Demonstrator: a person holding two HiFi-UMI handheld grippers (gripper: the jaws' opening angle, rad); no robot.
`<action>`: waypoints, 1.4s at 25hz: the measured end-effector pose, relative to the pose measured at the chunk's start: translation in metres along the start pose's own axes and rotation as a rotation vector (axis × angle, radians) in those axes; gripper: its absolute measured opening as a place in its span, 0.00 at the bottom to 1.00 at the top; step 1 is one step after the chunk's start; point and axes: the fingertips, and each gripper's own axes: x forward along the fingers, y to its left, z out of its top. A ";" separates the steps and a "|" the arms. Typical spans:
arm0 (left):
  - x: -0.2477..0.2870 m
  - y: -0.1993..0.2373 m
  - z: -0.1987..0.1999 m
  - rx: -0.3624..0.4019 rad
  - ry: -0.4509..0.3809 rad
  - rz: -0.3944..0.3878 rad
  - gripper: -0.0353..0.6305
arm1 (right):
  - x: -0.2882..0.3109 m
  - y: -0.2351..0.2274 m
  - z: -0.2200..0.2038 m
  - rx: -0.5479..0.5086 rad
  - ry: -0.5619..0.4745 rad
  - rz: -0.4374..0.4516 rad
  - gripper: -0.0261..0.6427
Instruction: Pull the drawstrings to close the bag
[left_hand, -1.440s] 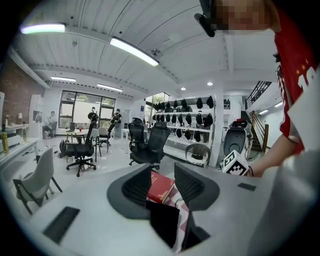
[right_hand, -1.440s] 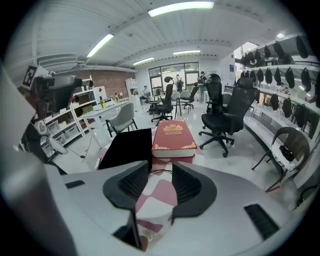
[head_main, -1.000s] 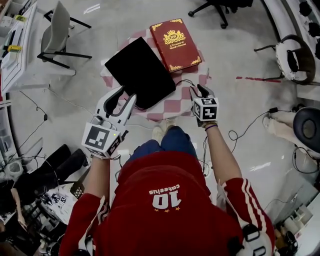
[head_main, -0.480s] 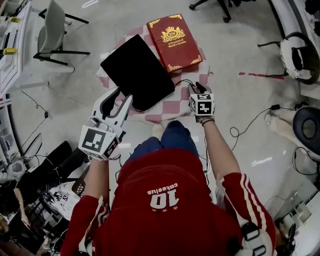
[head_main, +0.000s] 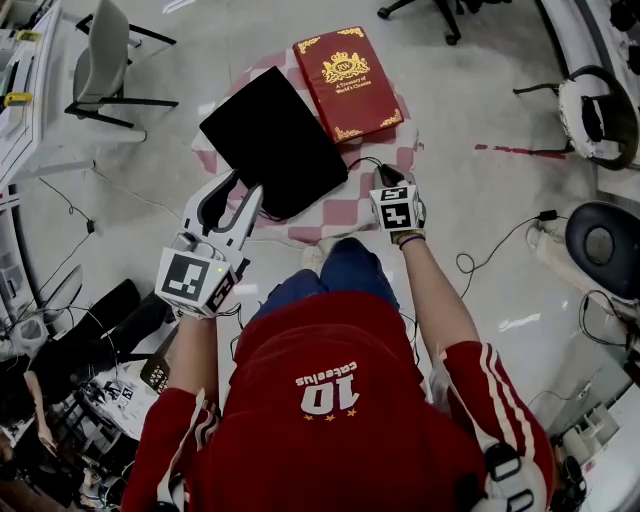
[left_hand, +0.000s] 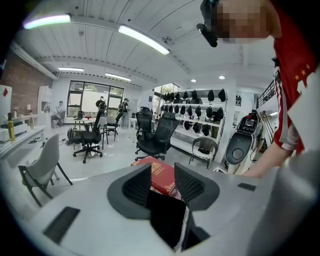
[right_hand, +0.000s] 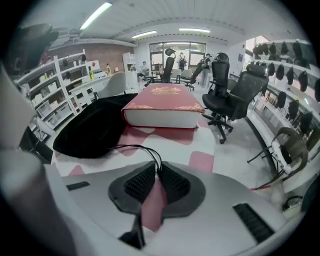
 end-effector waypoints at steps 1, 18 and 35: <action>-0.001 0.000 -0.001 -0.001 0.003 0.004 0.27 | 0.000 0.000 0.000 0.021 0.000 0.004 0.12; -0.017 0.001 -0.004 -0.019 -0.031 0.019 0.26 | -0.019 0.003 0.014 0.040 -0.022 0.034 0.07; -0.073 0.021 -0.036 -0.023 -0.044 0.076 0.26 | -0.084 0.031 0.039 -0.004 -0.086 0.026 0.07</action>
